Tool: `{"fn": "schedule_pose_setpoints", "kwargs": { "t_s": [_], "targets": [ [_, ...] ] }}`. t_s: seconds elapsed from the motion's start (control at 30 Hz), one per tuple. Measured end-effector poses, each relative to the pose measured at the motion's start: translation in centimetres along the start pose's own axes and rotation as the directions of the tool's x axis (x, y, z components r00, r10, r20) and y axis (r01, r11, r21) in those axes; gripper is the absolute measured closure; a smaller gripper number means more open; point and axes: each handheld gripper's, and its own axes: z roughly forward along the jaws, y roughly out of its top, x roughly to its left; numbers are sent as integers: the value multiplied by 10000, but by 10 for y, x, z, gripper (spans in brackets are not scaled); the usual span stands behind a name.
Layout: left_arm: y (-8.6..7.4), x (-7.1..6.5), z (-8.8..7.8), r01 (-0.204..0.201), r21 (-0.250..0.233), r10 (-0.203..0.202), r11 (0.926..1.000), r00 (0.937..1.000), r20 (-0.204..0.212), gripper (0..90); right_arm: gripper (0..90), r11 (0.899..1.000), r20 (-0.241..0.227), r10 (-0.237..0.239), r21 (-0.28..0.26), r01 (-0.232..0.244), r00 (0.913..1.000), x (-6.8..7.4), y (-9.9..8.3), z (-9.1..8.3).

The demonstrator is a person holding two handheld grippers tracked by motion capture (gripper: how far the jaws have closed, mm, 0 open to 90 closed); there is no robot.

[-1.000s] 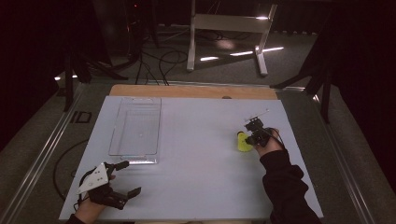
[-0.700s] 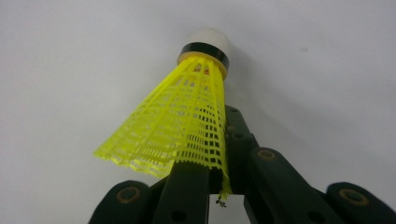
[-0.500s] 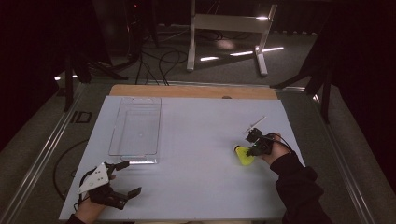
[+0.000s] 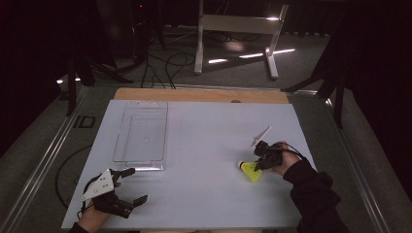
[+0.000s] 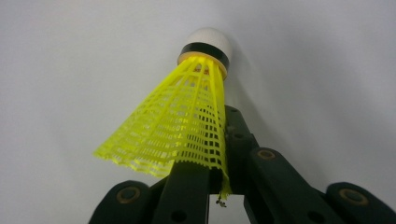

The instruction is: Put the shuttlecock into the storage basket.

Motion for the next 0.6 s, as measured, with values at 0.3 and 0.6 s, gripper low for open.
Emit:
{"fn": "schedule_pose_setpoints", "kwargs": {
  "t_s": [0.3, 0.6],
  "targets": [
    [5, -1, 3, 38, 530, -63, 9986, 9989, 465, 3, 896, 9980, -554, -635, -10, 635, 9964, 6, 6, 2],
    [7, -2, 6, 173, 795, -242, 9967, 9959, 873, 3, 897, 9850, -771, -1723, -86, 1721, 9820, 13, 12, 4]
  ]
}}
